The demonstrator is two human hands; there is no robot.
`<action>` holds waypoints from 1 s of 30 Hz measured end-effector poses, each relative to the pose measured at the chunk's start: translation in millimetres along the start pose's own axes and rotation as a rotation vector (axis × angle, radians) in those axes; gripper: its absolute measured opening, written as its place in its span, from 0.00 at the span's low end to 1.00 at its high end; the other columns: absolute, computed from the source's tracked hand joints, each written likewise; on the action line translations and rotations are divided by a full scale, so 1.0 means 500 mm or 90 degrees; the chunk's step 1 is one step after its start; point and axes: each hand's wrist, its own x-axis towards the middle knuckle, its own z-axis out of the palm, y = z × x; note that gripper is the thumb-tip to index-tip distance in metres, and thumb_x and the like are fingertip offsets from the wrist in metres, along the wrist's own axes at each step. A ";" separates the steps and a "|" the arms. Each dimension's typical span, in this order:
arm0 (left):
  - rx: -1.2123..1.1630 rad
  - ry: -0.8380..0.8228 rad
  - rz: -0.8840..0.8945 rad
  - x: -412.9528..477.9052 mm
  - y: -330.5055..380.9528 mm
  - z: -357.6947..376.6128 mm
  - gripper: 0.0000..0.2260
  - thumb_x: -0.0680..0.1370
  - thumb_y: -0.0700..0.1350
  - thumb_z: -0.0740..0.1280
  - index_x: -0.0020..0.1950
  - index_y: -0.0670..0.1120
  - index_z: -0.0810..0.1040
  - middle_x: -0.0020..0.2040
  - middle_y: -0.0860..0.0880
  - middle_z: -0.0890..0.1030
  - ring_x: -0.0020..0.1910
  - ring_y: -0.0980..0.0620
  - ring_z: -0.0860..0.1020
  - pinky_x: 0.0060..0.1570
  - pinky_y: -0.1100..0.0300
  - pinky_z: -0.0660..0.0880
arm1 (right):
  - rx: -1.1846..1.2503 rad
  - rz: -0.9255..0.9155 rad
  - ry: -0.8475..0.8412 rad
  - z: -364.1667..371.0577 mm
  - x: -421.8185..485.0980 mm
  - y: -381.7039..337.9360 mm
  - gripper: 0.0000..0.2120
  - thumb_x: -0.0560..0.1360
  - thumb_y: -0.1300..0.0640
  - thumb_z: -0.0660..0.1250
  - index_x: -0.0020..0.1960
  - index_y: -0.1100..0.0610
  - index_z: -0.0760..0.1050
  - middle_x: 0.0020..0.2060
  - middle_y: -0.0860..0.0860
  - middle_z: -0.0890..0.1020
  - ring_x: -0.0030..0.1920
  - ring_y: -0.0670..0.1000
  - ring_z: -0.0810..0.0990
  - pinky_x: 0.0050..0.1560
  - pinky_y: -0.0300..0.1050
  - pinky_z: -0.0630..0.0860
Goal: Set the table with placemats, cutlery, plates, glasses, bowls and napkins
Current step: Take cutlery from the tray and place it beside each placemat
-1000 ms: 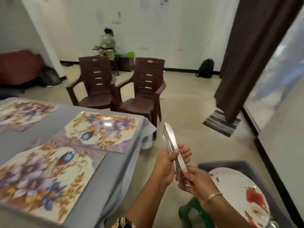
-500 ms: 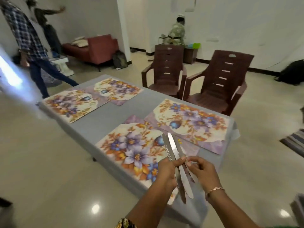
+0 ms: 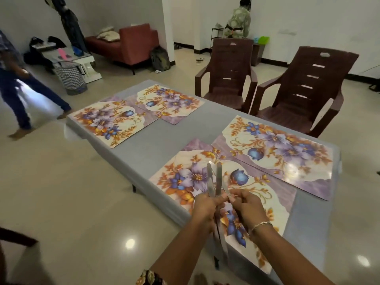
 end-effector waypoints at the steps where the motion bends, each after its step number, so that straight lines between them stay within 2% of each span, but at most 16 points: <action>1: 0.020 -0.006 0.001 0.020 0.008 -0.004 0.03 0.75 0.34 0.67 0.43 0.39 0.80 0.31 0.46 0.82 0.27 0.53 0.78 0.27 0.63 0.74 | -0.007 -0.005 0.013 0.006 0.015 0.000 0.08 0.76 0.69 0.61 0.52 0.63 0.77 0.43 0.56 0.80 0.42 0.52 0.78 0.46 0.44 0.78; 2: 0.032 -0.015 -0.001 0.039 0.018 -0.008 0.03 0.75 0.36 0.67 0.42 0.39 0.80 0.34 0.44 0.81 0.29 0.52 0.77 0.28 0.62 0.74 | -0.011 -0.006 0.027 0.011 0.032 0.001 0.09 0.76 0.69 0.61 0.52 0.65 0.77 0.44 0.56 0.80 0.44 0.53 0.77 0.50 0.49 0.77; 4: 0.048 -0.035 -0.008 0.080 0.043 -0.011 0.03 0.76 0.37 0.67 0.44 0.40 0.81 0.37 0.44 0.79 0.30 0.52 0.74 0.26 0.63 0.71 | -0.004 -0.005 0.069 0.014 0.070 0.003 0.10 0.75 0.70 0.61 0.53 0.66 0.78 0.45 0.55 0.79 0.45 0.54 0.76 0.51 0.50 0.75; 6: 0.055 -0.061 -0.033 0.117 0.070 -0.006 0.05 0.78 0.37 0.64 0.45 0.41 0.79 0.36 0.46 0.77 0.25 0.56 0.72 0.22 0.66 0.68 | 0.041 0.015 0.120 0.014 0.105 0.010 0.09 0.73 0.72 0.62 0.50 0.66 0.78 0.44 0.57 0.79 0.44 0.54 0.76 0.45 0.46 0.75; 8: 0.035 -0.103 -0.086 0.148 0.085 0.006 0.09 0.81 0.38 0.57 0.45 0.40 0.75 0.32 0.48 0.73 0.17 0.60 0.63 0.16 0.70 0.59 | 0.076 0.050 0.173 0.022 0.132 0.033 0.08 0.73 0.73 0.62 0.45 0.64 0.77 0.38 0.58 0.78 0.39 0.54 0.74 0.39 0.44 0.72; 10: 0.000 -0.106 -0.124 0.190 0.084 0.021 0.10 0.83 0.39 0.54 0.45 0.40 0.72 0.27 0.49 0.70 0.14 0.60 0.58 0.14 0.72 0.55 | 0.054 0.095 0.206 0.043 0.160 0.064 0.07 0.72 0.72 0.62 0.42 0.62 0.75 0.32 0.56 0.77 0.32 0.52 0.72 0.34 0.41 0.68; 12: -0.021 -0.075 -0.135 0.232 0.065 0.035 0.10 0.83 0.40 0.53 0.46 0.40 0.71 0.21 0.52 0.69 0.13 0.60 0.59 0.14 0.72 0.55 | 0.047 0.155 0.230 0.071 0.174 0.104 0.05 0.72 0.69 0.62 0.46 0.62 0.75 0.32 0.55 0.76 0.30 0.52 0.71 0.31 0.42 0.68; 14: -0.025 -0.067 -0.154 0.267 0.050 0.045 0.13 0.83 0.40 0.52 0.44 0.41 0.72 0.18 0.53 0.68 0.13 0.60 0.59 0.14 0.72 0.55 | 0.040 0.190 0.245 0.084 0.170 0.131 0.06 0.74 0.66 0.61 0.48 0.60 0.73 0.34 0.56 0.77 0.33 0.56 0.75 0.35 0.46 0.73; 17: -0.003 -0.094 -0.179 0.293 0.045 0.037 0.13 0.84 0.42 0.52 0.43 0.41 0.72 0.18 0.53 0.67 0.13 0.60 0.58 0.14 0.71 0.54 | 0.058 0.170 0.243 0.084 0.135 0.160 0.06 0.77 0.65 0.58 0.45 0.56 0.70 0.30 0.54 0.76 0.26 0.48 0.74 0.28 0.41 0.71; 21: 0.010 -0.151 -0.206 0.312 0.037 0.012 0.11 0.83 0.41 0.54 0.44 0.41 0.72 0.19 0.51 0.68 0.14 0.60 0.59 0.16 0.73 0.54 | 0.074 0.139 0.279 0.084 0.123 0.165 0.06 0.78 0.64 0.61 0.44 0.55 0.70 0.29 0.53 0.75 0.28 0.52 0.71 0.31 0.43 0.68; 25: 0.047 -0.201 -0.240 0.325 0.046 -0.004 0.12 0.83 0.41 0.53 0.44 0.41 0.71 0.19 0.52 0.69 0.15 0.60 0.60 0.16 0.73 0.54 | 0.085 0.143 0.305 0.088 0.125 0.155 0.07 0.77 0.65 0.60 0.44 0.55 0.69 0.27 0.52 0.73 0.24 0.49 0.68 0.24 0.37 0.64; 28: 0.057 -0.228 -0.272 0.329 0.061 -0.016 0.12 0.83 0.42 0.52 0.44 0.41 0.71 0.20 0.52 0.69 0.15 0.60 0.60 0.15 0.72 0.54 | 0.082 0.147 0.317 0.090 0.128 0.159 0.08 0.77 0.65 0.62 0.43 0.53 0.69 0.28 0.53 0.73 0.25 0.50 0.68 0.26 0.39 0.65; 30: 0.065 -0.264 -0.306 0.319 0.069 -0.022 0.12 0.83 0.42 0.52 0.44 0.42 0.71 0.19 0.52 0.69 0.14 0.61 0.60 0.14 0.71 0.54 | 0.089 0.153 0.323 0.091 0.128 0.161 0.07 0.76 0.65 0.62 0.44 0.55 0.69 0.28 0.54 0.72 0.23 0.50 0.67 0.24 0.38 0.65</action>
